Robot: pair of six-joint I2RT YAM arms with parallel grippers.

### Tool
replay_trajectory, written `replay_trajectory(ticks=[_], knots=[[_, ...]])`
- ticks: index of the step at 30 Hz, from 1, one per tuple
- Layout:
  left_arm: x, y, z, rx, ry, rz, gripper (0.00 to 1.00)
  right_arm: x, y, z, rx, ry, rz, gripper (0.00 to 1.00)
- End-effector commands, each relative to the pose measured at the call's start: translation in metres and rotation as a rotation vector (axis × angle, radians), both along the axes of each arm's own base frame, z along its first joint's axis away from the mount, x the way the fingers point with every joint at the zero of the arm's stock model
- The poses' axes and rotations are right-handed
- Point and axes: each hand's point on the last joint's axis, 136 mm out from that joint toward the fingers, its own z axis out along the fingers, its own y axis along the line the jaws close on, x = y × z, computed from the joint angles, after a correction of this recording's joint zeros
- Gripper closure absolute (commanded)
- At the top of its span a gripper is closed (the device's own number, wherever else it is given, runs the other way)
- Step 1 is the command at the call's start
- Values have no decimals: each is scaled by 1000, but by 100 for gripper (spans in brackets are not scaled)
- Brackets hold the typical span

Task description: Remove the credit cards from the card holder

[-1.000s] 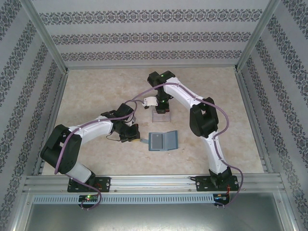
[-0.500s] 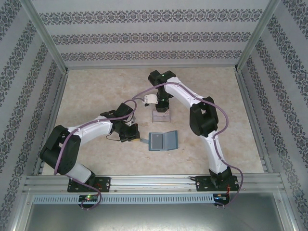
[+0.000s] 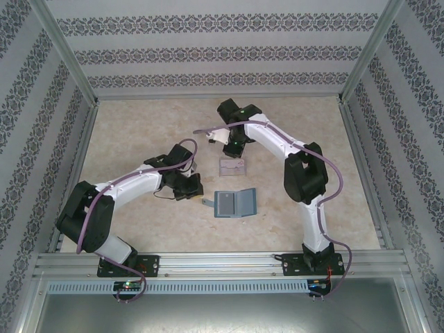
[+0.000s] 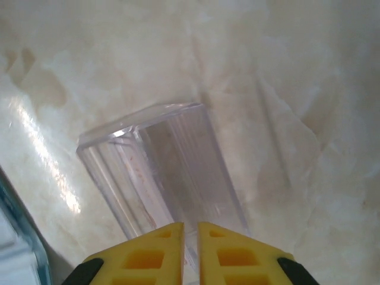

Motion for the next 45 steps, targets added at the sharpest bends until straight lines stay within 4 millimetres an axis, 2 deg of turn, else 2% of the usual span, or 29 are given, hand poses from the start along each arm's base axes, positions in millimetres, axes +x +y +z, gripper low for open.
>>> replay_trajectory(ticks=[1, 4, 8, 15, 19, 24, 29, 38, 45], knots=[[9, 0, 2, 2, 3, 13, 95, 4, 1, 17, 103, -18, -265, 85], [13, -5, 0, -9, 7, 8, 95, 0, 0, 21, 176, -24, -422, 87], [18, -10, -2, -26, 5, 5, 96, -15, 0, 28, 295, 19, -604, 88], [25, -22, -2, -57, 5, -12, 95, -56, -3, 29, 428, 135, -840, 90], [25, -28, -2, -57, 10, -34, 96, -80, -4, 26, 457, 275, -981, 92], [23, -37, -5, -67, 21, -60, 96, -107, 5, 29, 547, 374, -1022, 93], [15, -47, -13, -69, 44, -90, 97, -123, 2, 24, 571, 400, -1059, 92], [5, -59, -31, -86, 77, -109, 100, -150, 3, -8, 502, 452, -1097, 88], [-2, -58, -40, -81, 98, -116, 100, -161, 9, -28, 436, 475, -1100, 85]])
